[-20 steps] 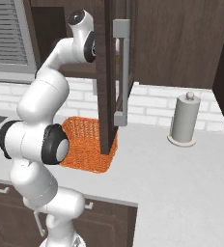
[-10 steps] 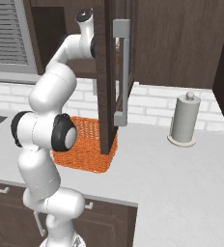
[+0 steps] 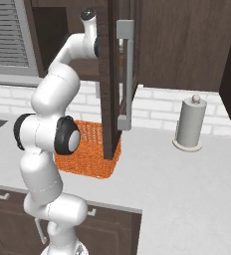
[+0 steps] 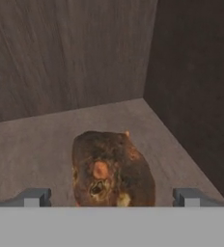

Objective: Open the cabinet, pick up the bread from the cabinet and place it in the basket. Then move the basket to the dining counter.

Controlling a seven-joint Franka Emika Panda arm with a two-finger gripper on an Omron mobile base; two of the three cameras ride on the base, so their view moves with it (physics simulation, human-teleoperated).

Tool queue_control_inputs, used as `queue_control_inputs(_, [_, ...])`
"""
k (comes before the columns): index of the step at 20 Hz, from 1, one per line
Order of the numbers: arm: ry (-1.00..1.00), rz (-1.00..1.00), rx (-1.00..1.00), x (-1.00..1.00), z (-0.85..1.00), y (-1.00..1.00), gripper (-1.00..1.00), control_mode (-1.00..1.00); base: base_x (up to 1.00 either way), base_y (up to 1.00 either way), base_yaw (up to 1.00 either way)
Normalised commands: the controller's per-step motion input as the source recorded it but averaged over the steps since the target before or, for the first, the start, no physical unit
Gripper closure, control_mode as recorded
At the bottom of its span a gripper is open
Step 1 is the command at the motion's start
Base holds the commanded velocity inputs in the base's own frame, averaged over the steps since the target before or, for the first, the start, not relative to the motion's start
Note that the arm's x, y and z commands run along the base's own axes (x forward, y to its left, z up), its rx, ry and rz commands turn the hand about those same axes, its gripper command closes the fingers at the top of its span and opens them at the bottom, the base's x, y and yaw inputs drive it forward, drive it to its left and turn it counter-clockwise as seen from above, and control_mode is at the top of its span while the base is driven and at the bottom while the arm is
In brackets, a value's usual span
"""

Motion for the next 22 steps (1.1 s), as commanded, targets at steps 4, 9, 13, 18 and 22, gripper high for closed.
queue_control_inputs(4, [0.0,0.0,0.0,0.04,-0.21,-0.02,-1.0,-1.0,0.0,0.0,0.0])
queue_control_inputs(9, [0.0,0.0,0.0,0.15,-0.14,-0.15,-1.0,-1.0,0.0,0.0,0.0])
queue_control_inputs(13, [0.0,0.0,0.0,0.19,-0.06,-0.04,-1.0,-1.0,0.0,0.0,0.0])
queue_control_inputs(18, [0.0,0.0,0.0,0.17,0.0,0.0,-1.0,-1.0,0.0,0.0,0.0])
queue_control_inputs(22, [0.0,0.0,0.0,0.18,0.0,0.0,-1.0,-1.0,0.0,0.0,0.0])
